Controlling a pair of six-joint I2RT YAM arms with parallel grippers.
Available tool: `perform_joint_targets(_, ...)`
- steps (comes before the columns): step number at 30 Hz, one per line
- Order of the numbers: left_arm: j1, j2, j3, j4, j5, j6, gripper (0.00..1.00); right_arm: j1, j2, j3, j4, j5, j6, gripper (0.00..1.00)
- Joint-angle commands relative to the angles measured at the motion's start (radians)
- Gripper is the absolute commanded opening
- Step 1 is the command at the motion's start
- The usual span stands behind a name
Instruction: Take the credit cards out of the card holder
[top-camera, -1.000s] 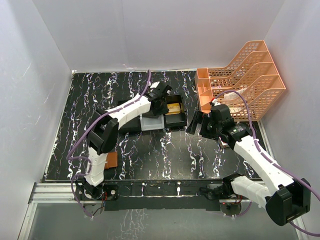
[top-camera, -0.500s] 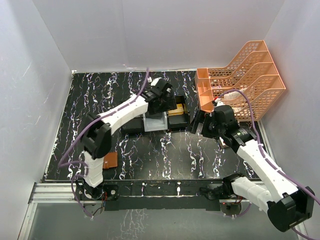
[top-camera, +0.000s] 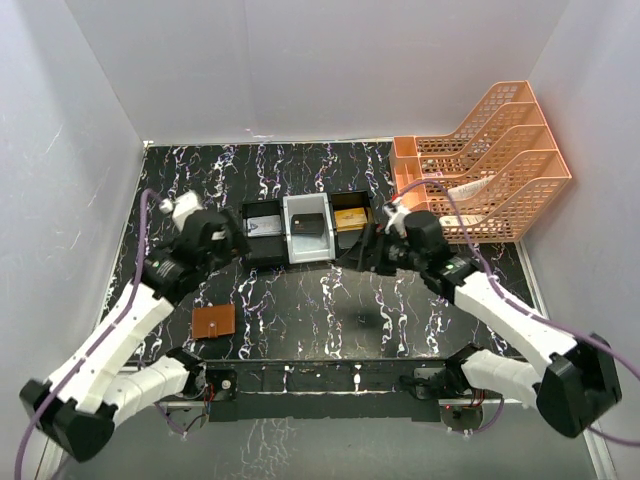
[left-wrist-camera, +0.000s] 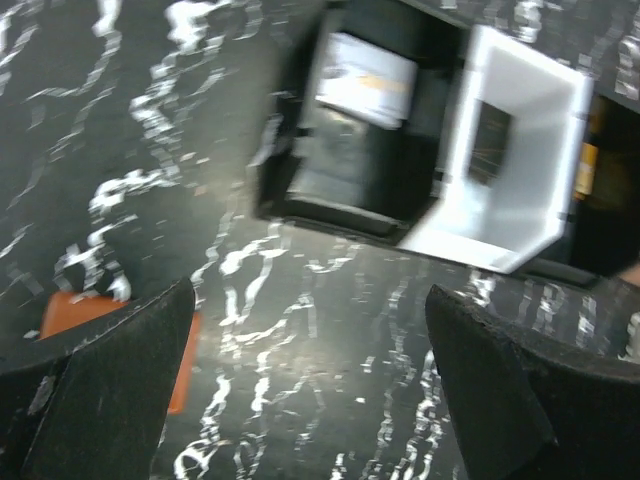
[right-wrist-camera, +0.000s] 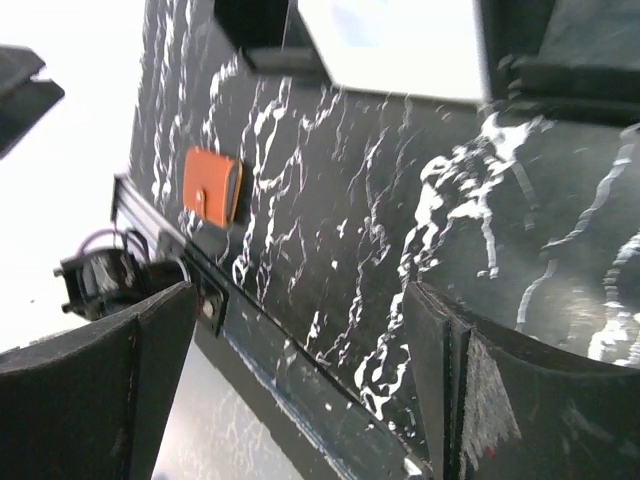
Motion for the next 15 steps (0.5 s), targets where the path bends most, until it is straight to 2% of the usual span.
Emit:
perform_joint_targets(1, 0.128, -0.108, -0.13, -0.121, 0.063, -0.037, 0.99, 0.205, 0.081, 0.11, 0.089, 0.097, 0.001, 0.82)
perform_joint_targets(6, 0.24, -0.019, -0.189, -0.217, 0.157, -0.099, 0.99, 0.363, 0.181, 0.126, 0.112, 0.212, 0.117, 0.8)
perform_joint_targets(15, 0.408, -0.005, -0.243, -0.283, 0.055, -0.239, 0.99, 0.568, 0.25, 0.072, 0.142, 0.312, 0.283, 0.81)
